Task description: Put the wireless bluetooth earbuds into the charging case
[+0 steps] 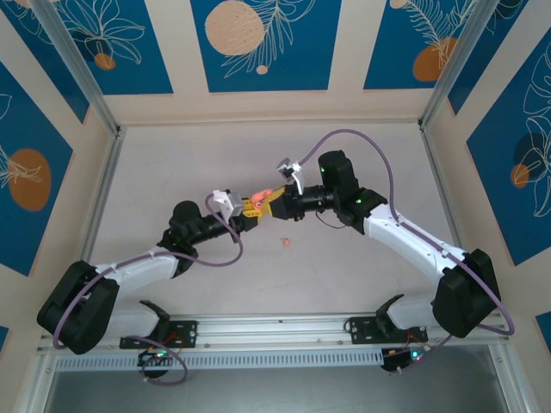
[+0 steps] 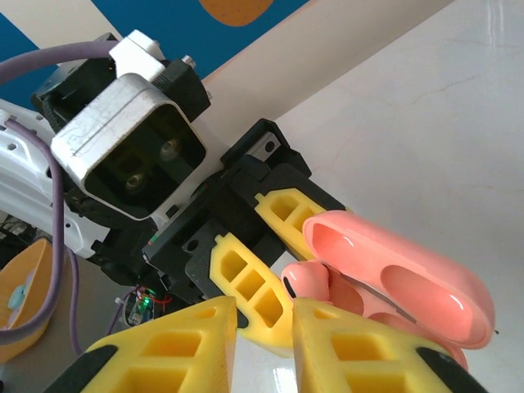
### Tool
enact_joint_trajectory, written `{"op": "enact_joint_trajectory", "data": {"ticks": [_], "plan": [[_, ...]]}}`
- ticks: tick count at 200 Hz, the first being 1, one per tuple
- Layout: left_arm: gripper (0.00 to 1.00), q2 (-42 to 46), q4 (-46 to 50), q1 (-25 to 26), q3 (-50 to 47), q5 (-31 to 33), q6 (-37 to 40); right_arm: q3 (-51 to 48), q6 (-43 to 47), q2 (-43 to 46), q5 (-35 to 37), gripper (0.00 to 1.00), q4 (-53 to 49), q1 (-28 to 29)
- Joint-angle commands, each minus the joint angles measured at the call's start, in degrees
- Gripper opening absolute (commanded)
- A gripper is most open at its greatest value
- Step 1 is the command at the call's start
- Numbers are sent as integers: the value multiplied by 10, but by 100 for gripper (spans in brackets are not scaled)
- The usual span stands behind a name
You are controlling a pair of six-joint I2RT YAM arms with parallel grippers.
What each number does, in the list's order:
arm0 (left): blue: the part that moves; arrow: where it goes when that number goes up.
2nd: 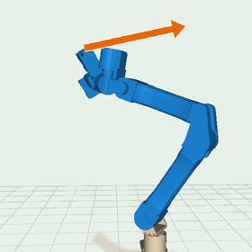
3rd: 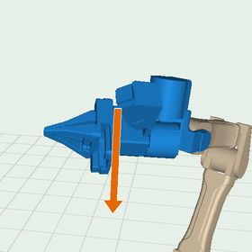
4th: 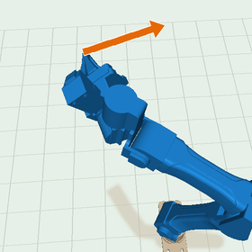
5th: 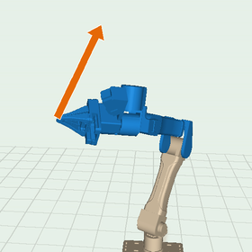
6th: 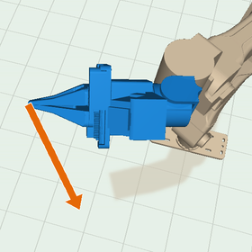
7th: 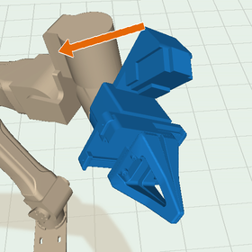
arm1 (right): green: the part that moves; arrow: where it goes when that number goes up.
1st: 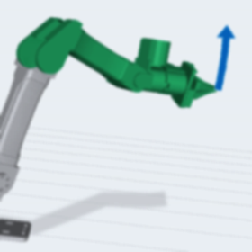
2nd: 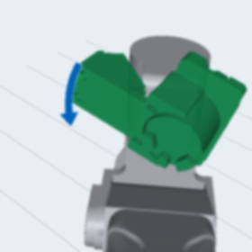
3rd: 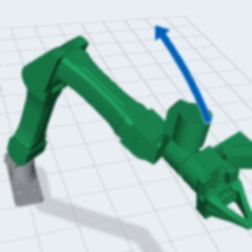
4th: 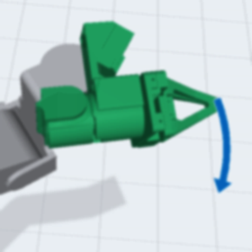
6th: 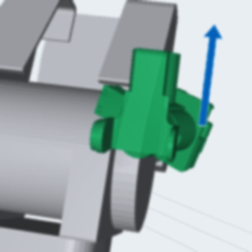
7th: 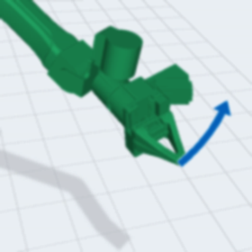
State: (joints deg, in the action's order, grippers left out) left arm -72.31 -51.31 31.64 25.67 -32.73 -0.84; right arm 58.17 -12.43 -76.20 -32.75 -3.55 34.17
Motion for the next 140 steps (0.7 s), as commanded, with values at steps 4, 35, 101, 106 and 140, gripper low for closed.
{"op": "enact_joint_trajectory", "data": {"ticks": [4, 35, 101, 106, 140], "plan": [[16, 14, -3, 0, 5, 3, 13, 16, -7, -9, 1, 22, -11, 5], [16, 17, -2, 0, 4, 4, 12, 17, -3, -15, 4, 22, -12, 5], [16, 22, 0, 0, 6, 5, 10, 32, 7, -32, 11, 15, -18, 6], [16, 23, 1, 0, 6, 4, 10, 33, 7, -32, 13, 15, -17, 6], [16, 26, 6, 0, 9, 4, 12, 40, 10, -35, 31, 13, -18, 6]]}}
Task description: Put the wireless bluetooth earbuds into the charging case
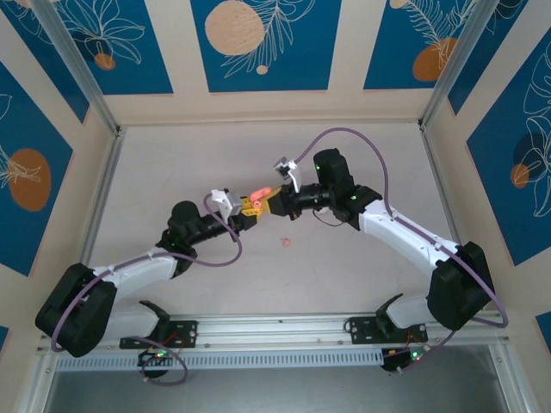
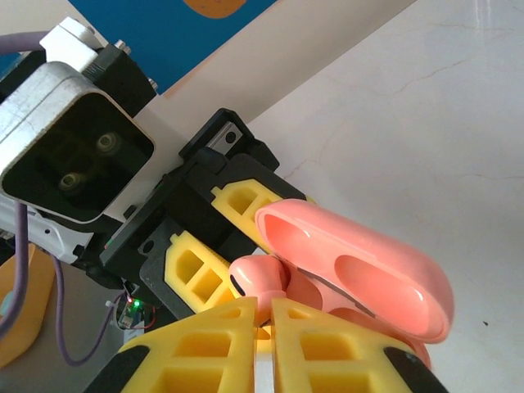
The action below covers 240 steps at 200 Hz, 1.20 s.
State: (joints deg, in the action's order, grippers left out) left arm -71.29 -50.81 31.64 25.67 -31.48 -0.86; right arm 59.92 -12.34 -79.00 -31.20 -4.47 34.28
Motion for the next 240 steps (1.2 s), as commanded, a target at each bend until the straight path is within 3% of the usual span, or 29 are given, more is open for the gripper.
{"op": "enact_joint_trajectory", "data": {"ticks": [1, 121, 178, 240], "plan": [[16, 15, 1, -1, 9, -8, 12, 22, 9, -7, 16, 13, -9, 5], [16, 19, 11, 1, 10, -9, 19, 35, 46, -7, 39, 14, -70, 6], [16, 21, 13, 0, 9, -6, 20, 47, 59, 1, 58, 21, -92, 6], [16, 23, 18, 1, 7, -7, 23, 59, 55, 30, 16, 23, -91, 12]]}}
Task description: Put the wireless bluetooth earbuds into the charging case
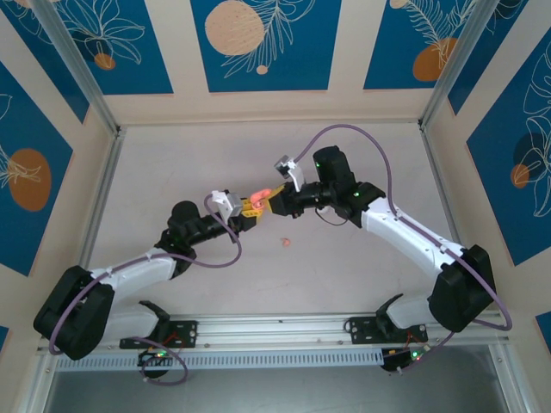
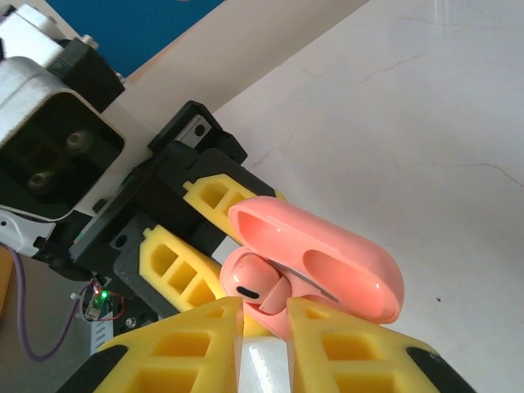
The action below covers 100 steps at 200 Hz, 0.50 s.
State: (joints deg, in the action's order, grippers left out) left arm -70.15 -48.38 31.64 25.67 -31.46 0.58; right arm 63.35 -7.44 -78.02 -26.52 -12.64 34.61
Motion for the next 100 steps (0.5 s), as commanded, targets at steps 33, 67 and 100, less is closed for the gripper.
{"op": "enact_joint_trajectory", "data": {"ticks": [33, 67, 100], "plan": [[16, 15, -6, 1, 6, -6, 8, 34, 7, 6, -44, 29, -15, 17], [16, 19, 0, 1, 6, -5, 10, 42, -4, -14, -63, 30, -7, 18], [16, 21, 3, 1, 5, -4, 11, 54, -14, -37, -82, 30, -7, 18]]}}
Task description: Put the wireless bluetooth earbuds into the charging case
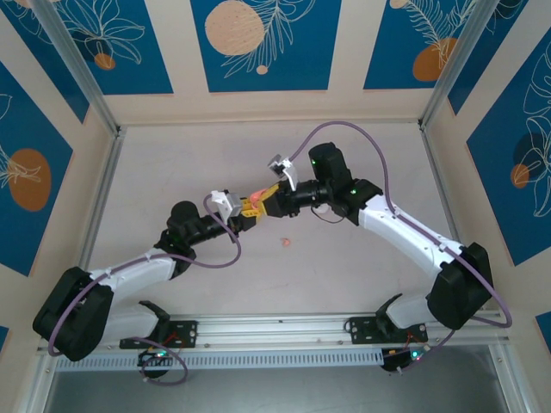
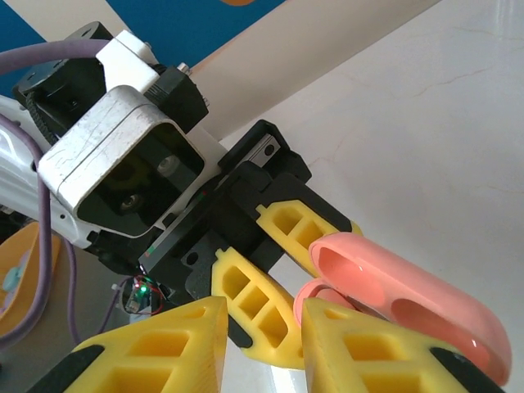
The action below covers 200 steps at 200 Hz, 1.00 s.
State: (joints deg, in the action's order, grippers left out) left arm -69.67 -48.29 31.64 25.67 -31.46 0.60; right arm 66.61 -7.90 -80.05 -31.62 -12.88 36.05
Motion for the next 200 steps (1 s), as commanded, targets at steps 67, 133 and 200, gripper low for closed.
{"op": "enact_joint_trajectory", "data": {"ticks": [67, 133, 200], "plan": [[16, 17, 3, 1, 5, -2, 12, 33, -2, -45, -35, 22, -33, 3], [16, 20, 4, 2, -11, 20, 15, 29, 2, -1, -9, 23, -47, -5], [15, 5, -12, 1, -57, 64, 15, -24, -54, 104, 82, 31, -93, -37]]}}
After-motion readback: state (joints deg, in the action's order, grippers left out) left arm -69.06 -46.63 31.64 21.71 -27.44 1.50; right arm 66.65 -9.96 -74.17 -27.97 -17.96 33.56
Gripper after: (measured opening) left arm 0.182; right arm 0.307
